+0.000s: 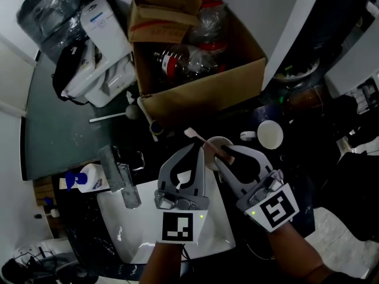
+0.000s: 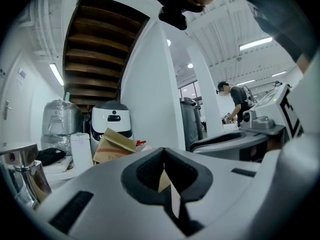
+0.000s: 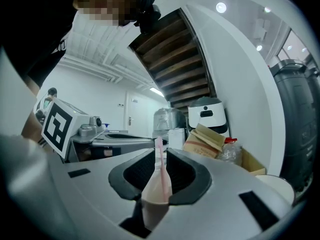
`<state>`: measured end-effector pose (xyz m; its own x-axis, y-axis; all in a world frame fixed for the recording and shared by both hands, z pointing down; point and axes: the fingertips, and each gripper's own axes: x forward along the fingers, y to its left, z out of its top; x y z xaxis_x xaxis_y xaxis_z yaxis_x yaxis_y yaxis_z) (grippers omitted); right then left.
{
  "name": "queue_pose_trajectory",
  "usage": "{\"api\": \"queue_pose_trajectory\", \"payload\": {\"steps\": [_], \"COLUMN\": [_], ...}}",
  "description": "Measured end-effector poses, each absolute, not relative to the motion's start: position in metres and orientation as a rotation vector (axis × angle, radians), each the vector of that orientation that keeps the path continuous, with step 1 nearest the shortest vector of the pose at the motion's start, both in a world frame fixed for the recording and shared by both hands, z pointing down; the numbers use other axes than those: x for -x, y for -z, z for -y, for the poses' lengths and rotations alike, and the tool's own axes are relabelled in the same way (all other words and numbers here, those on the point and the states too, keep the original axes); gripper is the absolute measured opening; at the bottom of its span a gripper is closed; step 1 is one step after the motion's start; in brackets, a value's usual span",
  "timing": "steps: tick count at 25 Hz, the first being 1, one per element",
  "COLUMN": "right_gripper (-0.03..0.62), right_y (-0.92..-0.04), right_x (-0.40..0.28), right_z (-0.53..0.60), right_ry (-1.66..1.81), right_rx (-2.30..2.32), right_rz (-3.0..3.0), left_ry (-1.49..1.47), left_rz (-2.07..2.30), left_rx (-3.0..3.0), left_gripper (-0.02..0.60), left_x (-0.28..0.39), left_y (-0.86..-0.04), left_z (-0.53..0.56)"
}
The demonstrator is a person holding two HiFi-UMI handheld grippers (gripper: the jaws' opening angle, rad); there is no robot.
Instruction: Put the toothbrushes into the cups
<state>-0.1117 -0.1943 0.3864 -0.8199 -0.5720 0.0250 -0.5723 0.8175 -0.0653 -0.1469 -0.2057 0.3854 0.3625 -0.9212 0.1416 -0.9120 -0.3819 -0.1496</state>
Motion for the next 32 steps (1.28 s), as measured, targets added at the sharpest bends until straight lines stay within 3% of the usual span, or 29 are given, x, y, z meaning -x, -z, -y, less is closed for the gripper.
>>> {"api": "queue_pose_trajectory", "payload": {"steps": [12, 15, 32], "right_gripper": [0.075, 0.031, 0.031], "right_y": [-0.387, -0.388, -0.364], "right_x": [0.111, 0.110, 0.113], "right_z": [0.194, 0.195, 0.188], "right_ry": [-0.066, -0.007, 0.111], "right_rx": [-0.960, -1.008, -1.027], "right_rz": [2.971, 2.936, 2.895], "left_ry": [0.292, 0.393, 0.340], "left_rz": [-1.736, -1.649, -1.636], "left_rx": [2.553, 2.520, 2.498], "left_gripper": [0.009, 0.009, 0.009], "left_x": [0.151, 0.150, 0.150], "left_y": [-0.385, -0.387, -0.367], "left_z": [0.205, 0.204, 0.194]}}
